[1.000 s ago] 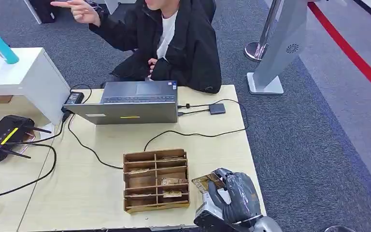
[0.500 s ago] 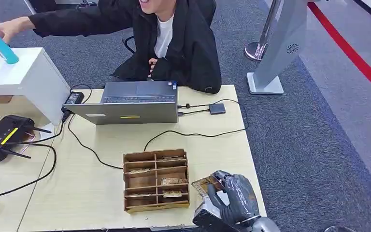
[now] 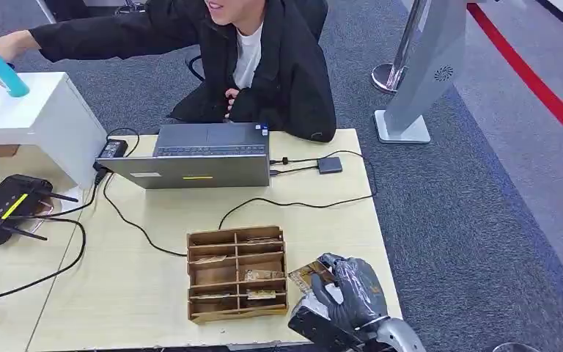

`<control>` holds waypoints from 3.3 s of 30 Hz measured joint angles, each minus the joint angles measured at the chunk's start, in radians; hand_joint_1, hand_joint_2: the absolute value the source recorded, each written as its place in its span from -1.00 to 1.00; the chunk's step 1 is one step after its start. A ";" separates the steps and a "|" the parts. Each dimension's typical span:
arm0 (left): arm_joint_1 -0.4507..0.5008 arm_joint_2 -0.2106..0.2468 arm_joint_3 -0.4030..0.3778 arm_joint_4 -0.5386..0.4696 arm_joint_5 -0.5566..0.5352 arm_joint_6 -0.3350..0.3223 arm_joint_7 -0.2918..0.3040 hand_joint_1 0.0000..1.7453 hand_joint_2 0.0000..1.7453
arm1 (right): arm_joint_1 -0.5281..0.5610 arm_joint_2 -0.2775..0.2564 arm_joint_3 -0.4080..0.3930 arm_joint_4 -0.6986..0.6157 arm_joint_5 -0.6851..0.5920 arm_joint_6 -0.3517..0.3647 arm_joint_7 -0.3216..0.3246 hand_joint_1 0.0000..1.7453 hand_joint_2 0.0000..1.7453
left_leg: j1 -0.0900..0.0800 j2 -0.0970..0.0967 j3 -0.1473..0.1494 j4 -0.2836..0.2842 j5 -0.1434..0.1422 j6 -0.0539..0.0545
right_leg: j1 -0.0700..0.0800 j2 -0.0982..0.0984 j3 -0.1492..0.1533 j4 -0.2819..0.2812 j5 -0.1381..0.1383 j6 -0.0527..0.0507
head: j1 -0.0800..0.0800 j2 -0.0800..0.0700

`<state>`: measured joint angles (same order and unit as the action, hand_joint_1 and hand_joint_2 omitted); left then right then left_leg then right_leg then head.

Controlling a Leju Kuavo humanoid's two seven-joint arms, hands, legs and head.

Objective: Pass the card to the sensor for recognition and then transmit it.

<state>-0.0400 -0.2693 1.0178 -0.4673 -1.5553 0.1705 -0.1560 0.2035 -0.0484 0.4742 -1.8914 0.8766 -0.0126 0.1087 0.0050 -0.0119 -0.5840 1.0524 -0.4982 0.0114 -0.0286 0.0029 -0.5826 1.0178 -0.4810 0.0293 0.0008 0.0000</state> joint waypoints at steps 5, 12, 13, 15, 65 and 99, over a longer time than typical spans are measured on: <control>0.001 0.003 0.006 0.000 0.000 0.003 0.000 -1.00 -1.00 | -0.001 0.000 0.000 0.023 0.015 0.004 0.010 1.00 1.00 | 0.000 0.000 0.000 0.000 0.000 0.000 | 0.000 0.000 0.000 0.000 0.000 0.000 | 0.000 0.000; 0.001 0.006 0.007 0.000 0.000 0.007 0.000 -1.00 -1.00 | 0.001 0.000 0.000 0.045 0.029 0.005 0.029 1.00 1.00 | 0.000 0.000 0.000 0.000 0.000 0.000 | 0.000 0.000 0.000 0.000 0.000 0.000 | 0.000 0.000; 0.001 0.006 0.008 0.000 0.000 0.009 0.000 -1.00 -1.00 | 0.001 0.000 0.000 0.047 0.033 0.005 0.033 1.00 1.00 | 0.000 0.000 0.000 0.000 0.000 0.000 | 0.000 0.000 0.000 0.000 0.000 0.000 | 0.000 0.000; 0.001 0.008 0.010 0.000 0.000 0.010 0.000 -1.00 -1.00 | 0.004 0.000 0.000 0.048 0.035 0.007 0.039 1.00 1.00 | 0.000 0.000 0.000 0.000 0.000 0.000 | 0.000 0.000 0.000 0.000 0.000 0.000 | 0.000 0.000; 0.001 0.022 0.031 0.001 0.000 0.024 -0.008 -1.00 -1.00 | 0.043 0.036 -0.060 0.103 0.007 0.086 0.155 1.00 1.00 | 0.000 0.000 0.000 0.000 0.000 0.000 | 0.000 0.000 0.000 0.000 0.000 0.000 | 0.000 0.000; 0.000 0.025 0.040 0.002 0.000 0.027 -0.009 -1.00 -1.00 | 0.067 0.080 -0.174 0.138 0.039 0.083 0.131 1.00 1.00 | 0.000 0.000 0.000 0.000 0.000 0.000 | 0.000 0.000 0.000 0.000 0.000 0.000 | 0.000 0.000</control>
<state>-0.0396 -0.2445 1.0582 -0.4654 -1.5553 0.1972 -0.1652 0.2704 0.0313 0.3002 -1.7533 0.9156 0.0702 0.2396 0.0050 -0.0117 -0.5841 1.0524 -0.4986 0.0110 -0.0286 0.0031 -0.5830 1.0177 -0.4814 0.0295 0.0008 0.0000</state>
